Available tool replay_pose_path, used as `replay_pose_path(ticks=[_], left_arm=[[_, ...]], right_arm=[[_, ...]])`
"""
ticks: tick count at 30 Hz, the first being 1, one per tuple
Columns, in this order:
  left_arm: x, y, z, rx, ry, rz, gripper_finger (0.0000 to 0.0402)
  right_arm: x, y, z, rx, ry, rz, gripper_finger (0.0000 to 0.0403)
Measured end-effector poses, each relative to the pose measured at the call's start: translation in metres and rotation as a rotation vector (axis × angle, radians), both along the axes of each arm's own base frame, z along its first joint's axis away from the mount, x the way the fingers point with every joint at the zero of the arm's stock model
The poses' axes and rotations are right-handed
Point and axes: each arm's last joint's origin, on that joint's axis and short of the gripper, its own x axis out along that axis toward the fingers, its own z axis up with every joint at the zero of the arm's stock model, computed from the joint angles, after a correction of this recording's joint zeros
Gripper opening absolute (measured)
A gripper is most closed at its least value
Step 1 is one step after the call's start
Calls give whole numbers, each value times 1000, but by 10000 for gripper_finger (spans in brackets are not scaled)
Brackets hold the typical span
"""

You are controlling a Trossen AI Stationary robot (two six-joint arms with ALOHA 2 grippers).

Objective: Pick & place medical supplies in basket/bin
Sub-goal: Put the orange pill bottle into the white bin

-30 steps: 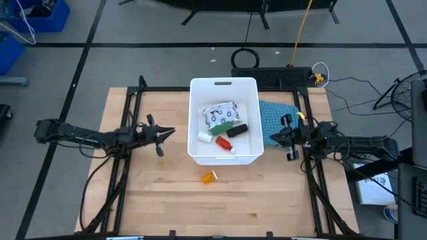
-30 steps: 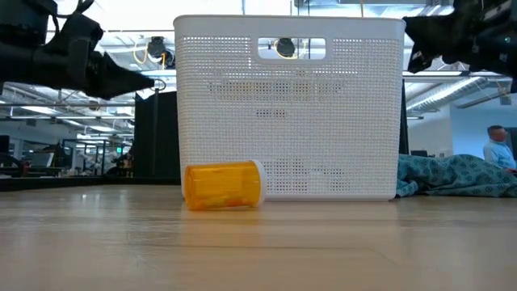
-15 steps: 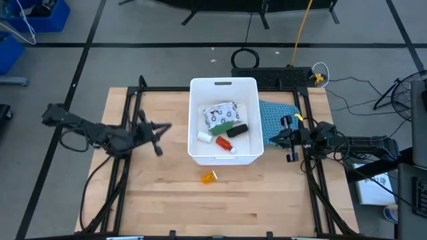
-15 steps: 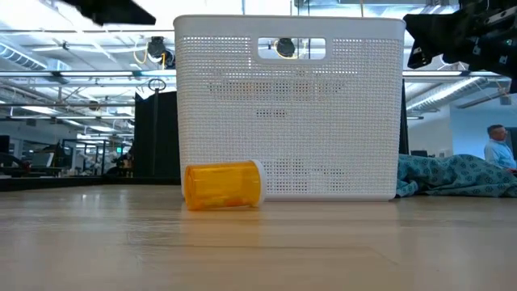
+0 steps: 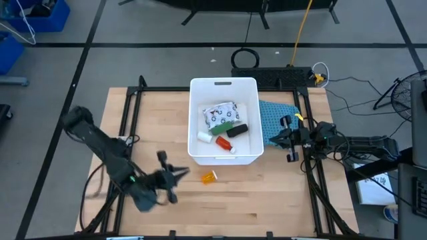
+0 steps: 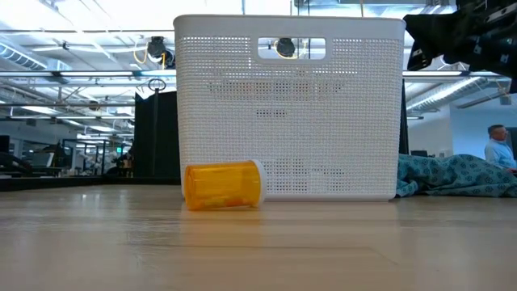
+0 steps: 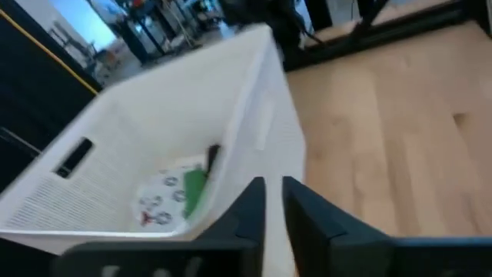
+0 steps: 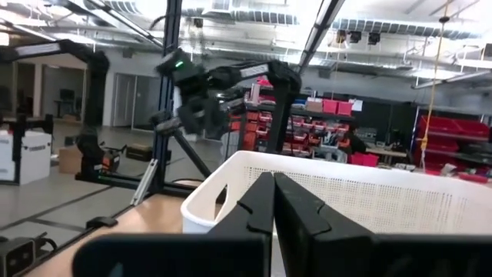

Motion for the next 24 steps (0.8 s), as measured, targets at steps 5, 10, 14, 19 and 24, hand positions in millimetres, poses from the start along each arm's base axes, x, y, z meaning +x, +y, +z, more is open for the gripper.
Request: replay_pose_path(ticks=[5, 10, 14, 19, 24], left_arm=[[38, -24, -22, -47, 85, 15, 126], [71, -28, -52, -203, 227, 38, 221], [89, -26, -74, -313, 257, 123, 284], [97, -30, -87, -343, 319, 125, 317], [101, -21, -92, -341, 389, 150, 319]], right_arm=[[0, 0, 0, 46, 6, 13, 0], [0, 0, 0, 69, 10, 20, 0], [0, 0, 0, 84, 12, 25, 0], [0, 0, 0, 97, 16, 30, 0], [1, 0, 0, 89, 17, 27, 0]])
